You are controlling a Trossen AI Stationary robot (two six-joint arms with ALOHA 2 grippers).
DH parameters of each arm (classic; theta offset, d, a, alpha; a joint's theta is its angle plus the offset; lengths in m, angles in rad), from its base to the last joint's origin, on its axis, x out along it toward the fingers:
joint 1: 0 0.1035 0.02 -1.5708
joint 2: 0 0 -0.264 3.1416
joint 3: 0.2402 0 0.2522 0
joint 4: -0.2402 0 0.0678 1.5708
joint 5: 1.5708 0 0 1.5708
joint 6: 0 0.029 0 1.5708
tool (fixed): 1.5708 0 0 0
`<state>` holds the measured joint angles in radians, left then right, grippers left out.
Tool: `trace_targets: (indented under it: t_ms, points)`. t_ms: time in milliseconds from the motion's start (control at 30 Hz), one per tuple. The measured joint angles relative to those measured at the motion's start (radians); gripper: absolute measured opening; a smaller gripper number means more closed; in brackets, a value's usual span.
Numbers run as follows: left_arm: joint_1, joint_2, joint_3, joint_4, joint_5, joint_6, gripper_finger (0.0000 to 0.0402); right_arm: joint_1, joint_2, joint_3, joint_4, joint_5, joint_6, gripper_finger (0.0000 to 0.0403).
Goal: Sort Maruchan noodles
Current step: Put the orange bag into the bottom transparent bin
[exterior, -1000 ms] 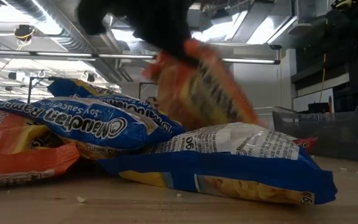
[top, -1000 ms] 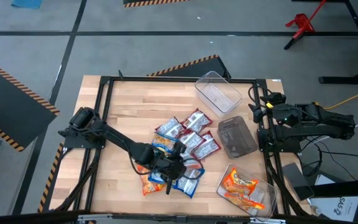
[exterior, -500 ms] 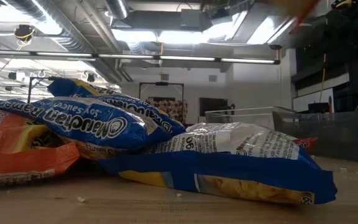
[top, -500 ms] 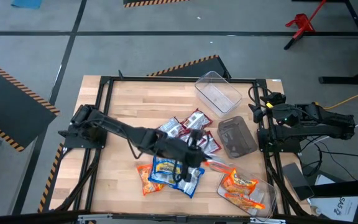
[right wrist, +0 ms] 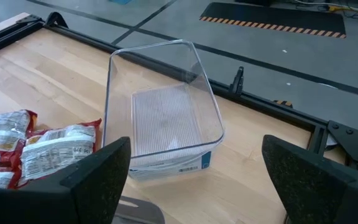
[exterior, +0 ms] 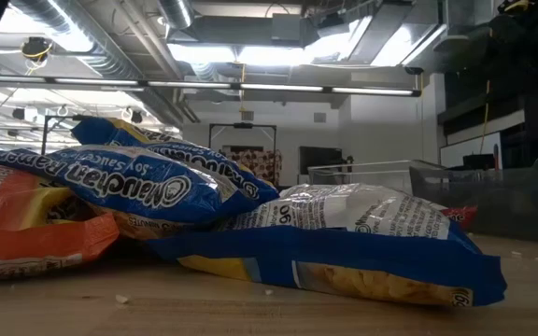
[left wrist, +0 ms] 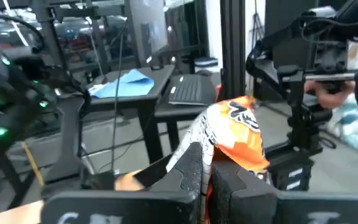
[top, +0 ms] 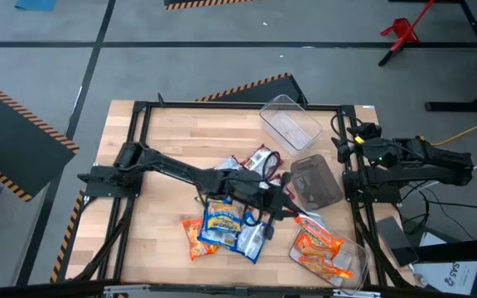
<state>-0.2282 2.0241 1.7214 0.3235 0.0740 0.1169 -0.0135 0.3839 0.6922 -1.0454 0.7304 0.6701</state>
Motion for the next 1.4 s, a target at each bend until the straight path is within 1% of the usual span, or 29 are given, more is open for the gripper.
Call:
trace_targets:
  t_ms: [167, 300, 433, 533, 633, 733, 933, 1000, 1233, 1400]
  points:
    - [0.009, 0.074, 0.000, 0.148, 0.028, -0.086, 0.0000, 0.000, 0.000, 0.000, 0.000, 0.001, 0.001, 0.0351]
    - [0.011, 0.131, 0.000, 0.285, 0.025, -0.166, 0.0000, 0.000, 0.000, 0.000, 0.000, 0.002, 0.002, 0.0351]
    - [0.010, 0.179, 0.005, 0.337, 0.023, -0.242, 0.0000, 0.000, 0.000, 0.000, 0.000, 0.002, 0.002, 0.0351]
    - [0.010, 0.230, 0.048, 0.334, 0.023, -0.268, 0.0000, 0.000, 0.000, 0.000, 0.000, 0.002, 0.002, 0.0351]
    - [0.006, 0.288, 0.119, 0.331, 0.023, -0.290, 0.0000, 0.000, 0.000, 0.000, 0.000, 0.002, 0.002, 0.0351]
    - [0.005, 0.352, 0.208, 0.282, 0.027, -0.302, 0.0000, 0.000, 0.000, 0.000, 0.000, 0.003, 0.002, 0.0351]
    - [0.004, 0.469, 0.396, 0.169, 0.069, -0.351, 0.0000, 0.000, 0.000, 0.000, 0.000, 0.002, 0.002, 0.0351]
    - [0.004, 0.502, 0.443, 0.161, 0.068, -0.351, 0.0000, 0.000, 0.000, 0.000, 0.000, 0.002, 0.002, 0.0351]
    - [-0.003, 0.594, 0.551, 0.154, 0.055, -0.363, 0.0000, 0.000, 0.000, 0.000, 0.000, 0.002, 0.002, 0.0351]
    - [-0.014, 0.607, 0.555, 0.126, 0.022, -0.371, 0.0000, 0.000, 0.000, 0.000, 0.000, 0.002, 0.002, 0.0351]
